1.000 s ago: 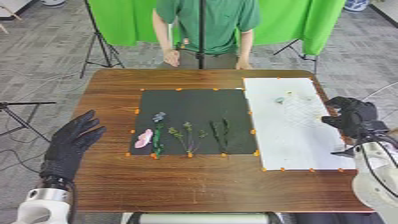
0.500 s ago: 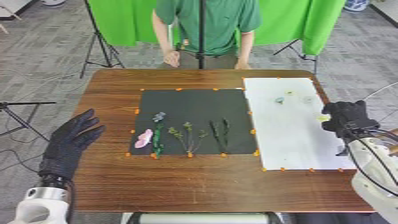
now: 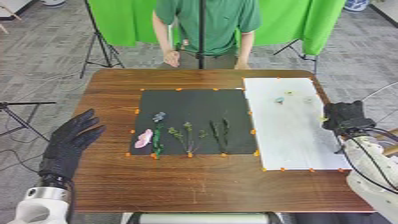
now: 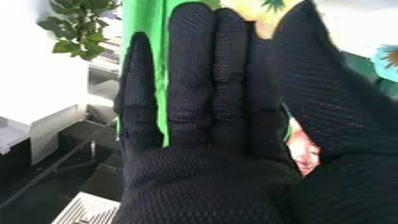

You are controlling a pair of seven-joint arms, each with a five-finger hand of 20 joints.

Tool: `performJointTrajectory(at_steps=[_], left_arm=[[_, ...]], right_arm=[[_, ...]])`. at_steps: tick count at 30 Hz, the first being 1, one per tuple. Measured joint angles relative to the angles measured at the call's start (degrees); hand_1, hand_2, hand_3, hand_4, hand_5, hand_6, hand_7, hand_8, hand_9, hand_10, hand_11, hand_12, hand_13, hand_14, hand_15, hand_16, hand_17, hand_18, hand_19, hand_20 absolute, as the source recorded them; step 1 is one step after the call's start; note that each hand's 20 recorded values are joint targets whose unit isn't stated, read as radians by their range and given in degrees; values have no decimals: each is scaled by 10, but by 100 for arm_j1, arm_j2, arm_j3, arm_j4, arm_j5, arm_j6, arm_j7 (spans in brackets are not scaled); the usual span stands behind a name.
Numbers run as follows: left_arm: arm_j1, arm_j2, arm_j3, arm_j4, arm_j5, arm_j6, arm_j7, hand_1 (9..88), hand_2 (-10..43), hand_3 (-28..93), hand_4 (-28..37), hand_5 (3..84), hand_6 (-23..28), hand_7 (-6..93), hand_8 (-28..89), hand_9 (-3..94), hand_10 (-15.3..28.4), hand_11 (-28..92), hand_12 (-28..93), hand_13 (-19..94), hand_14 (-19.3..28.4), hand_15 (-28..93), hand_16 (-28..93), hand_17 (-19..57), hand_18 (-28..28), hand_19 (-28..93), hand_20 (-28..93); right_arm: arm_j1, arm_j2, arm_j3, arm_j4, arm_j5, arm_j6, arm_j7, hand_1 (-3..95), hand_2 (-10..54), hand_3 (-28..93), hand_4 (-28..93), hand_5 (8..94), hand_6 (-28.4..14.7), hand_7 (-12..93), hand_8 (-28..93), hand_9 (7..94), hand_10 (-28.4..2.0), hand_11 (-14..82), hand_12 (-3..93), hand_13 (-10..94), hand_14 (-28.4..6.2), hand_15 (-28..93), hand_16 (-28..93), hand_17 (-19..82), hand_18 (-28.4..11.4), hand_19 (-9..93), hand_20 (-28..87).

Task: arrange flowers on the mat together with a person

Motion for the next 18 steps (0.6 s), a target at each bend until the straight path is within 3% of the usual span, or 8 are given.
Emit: performJointTrajectory(at_steps=[4, 12, 18], left_arm=[[0, 0, 0, 0, -2, 0, 0, 284, 40, 694, -254, 407, 44, 168, -83, 339, 140, 278, 139, 322, 178, 346, -18, -28, 232, 505, 46], [1, 0, 0, 1, -3, 1, -1, 284, 40, 694, -254, 407, 43, 168, -83, 339, 141, 278, 139, 323, 177, 346, -17, -29, 232, 506, 46], [11, 0, -16, 0, -6, 3, 4, 284, 41, 694, -254, 407, 44, 168, -83, 339, 140, 279, 139, 323, 178, 346, -18, -29, 232, 506, 46]], right_arm=[[161, -13, -230, 213, -63, 570, -21, 482, -95, 790, -282, 659, 60, 549, -28, 771, -33, 290, 557, 680, -26, 531, 387, 260, -139, 621, 356], [194, -25, -295, 232, -186, 655, -30, 478, -95, 810, -283, 669, 59, 552, -23, 784, -38, 293, 560, 681, -35, 551, 389, 261, -140, 630, 368], [155, -29, -241, 82, -248, 1078, -51, 475, -95, 815, -283, 670, 58, 552, -22, 781, -41, 297, 565, 678, -36, 557, 391, 261, -141, 630, 373]])
